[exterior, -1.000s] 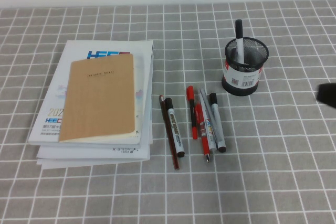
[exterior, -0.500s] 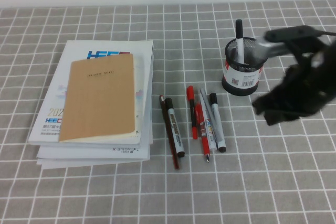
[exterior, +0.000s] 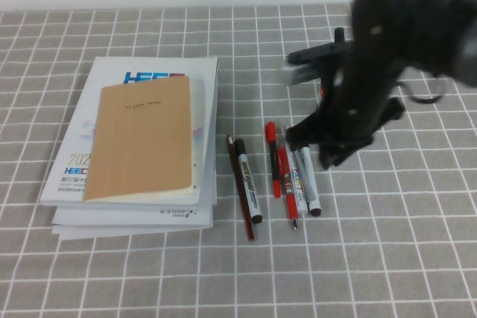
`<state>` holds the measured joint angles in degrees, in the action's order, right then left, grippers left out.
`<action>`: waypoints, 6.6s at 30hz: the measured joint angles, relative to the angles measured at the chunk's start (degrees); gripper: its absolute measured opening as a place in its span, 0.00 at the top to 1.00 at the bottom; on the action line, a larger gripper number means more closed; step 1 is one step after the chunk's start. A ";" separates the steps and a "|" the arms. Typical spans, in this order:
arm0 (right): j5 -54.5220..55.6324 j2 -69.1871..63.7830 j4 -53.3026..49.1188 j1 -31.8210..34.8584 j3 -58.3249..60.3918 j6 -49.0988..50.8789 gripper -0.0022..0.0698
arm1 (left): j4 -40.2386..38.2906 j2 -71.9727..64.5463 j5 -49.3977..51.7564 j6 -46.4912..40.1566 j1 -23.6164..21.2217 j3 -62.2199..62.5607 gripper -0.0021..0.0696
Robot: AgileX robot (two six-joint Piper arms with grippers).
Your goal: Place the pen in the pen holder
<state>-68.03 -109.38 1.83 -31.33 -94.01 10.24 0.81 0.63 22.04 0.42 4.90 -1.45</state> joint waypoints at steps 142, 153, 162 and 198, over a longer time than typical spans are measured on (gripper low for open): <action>57.94 75.05 0.41 3.14 62.62 -10.24 0.99 | 0.00 0.00 0.00 0.00 0.00 0.00 0.98; 53.47 81.74 -6.99 3.14 62.89 -13.31 0.99 | 0.00 0.00 0.00 0.00 0.00 0.00 0.98; 43.85 93.85 -8.29 7.62 66.18 -13.31 0.99 | 0.00 0.00 0.00 0.00 0.00 0.00 0.98; 46.77 109.72 -0.27 28.51 95.59 -13.11 0.99 | 0.00 0.00 0.00 0.00 0.00 0.00 0.98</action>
<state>-21.26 0.34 1.56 -2.82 1.57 -2.87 0.81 0.63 22.04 0.42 4.90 -1.45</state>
